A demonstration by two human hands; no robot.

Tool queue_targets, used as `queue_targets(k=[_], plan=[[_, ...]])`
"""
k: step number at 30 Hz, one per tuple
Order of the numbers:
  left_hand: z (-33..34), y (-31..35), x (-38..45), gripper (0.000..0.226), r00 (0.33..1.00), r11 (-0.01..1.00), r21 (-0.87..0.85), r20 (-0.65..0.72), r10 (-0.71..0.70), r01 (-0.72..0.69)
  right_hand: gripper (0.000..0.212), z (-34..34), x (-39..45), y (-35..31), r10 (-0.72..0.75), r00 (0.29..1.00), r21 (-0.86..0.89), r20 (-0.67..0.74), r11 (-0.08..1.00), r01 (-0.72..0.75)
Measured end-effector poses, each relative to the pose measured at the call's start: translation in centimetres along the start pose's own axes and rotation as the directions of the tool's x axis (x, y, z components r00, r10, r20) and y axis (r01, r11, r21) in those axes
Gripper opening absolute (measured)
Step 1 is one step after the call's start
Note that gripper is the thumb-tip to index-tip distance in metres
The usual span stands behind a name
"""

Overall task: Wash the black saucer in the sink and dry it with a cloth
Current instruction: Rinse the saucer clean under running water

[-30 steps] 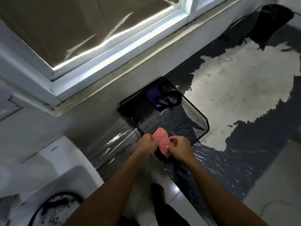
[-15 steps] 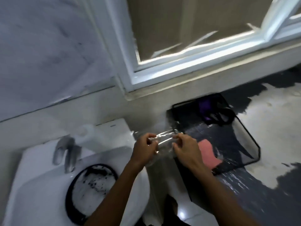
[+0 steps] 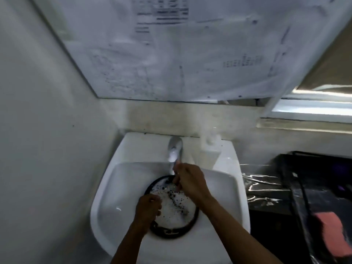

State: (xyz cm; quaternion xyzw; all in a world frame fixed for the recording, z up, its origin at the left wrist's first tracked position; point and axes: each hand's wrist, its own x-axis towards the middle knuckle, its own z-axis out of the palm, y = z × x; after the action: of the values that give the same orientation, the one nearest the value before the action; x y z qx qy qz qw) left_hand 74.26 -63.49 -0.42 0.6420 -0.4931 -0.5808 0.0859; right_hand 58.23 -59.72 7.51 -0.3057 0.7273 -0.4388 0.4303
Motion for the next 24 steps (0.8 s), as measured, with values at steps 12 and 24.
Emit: queue_targets(k=[12,24], plan=[[-3.4,-3.5,6.2,0.016,0.995,0.951,0.310,-0.095,0.008,0.022,0.052,1.7,4.9,-6.4,0.172,0.973,0.332,-0.153,0.936,-0.113],[-1.4,-3.5,9.4,0.028,0.994,0.866,0.499,-0.068,0.086,-0.041,0.039,0.7,0.0,4.8,0.488,0.867,0.164,-0.103,0.868,-0.470]])
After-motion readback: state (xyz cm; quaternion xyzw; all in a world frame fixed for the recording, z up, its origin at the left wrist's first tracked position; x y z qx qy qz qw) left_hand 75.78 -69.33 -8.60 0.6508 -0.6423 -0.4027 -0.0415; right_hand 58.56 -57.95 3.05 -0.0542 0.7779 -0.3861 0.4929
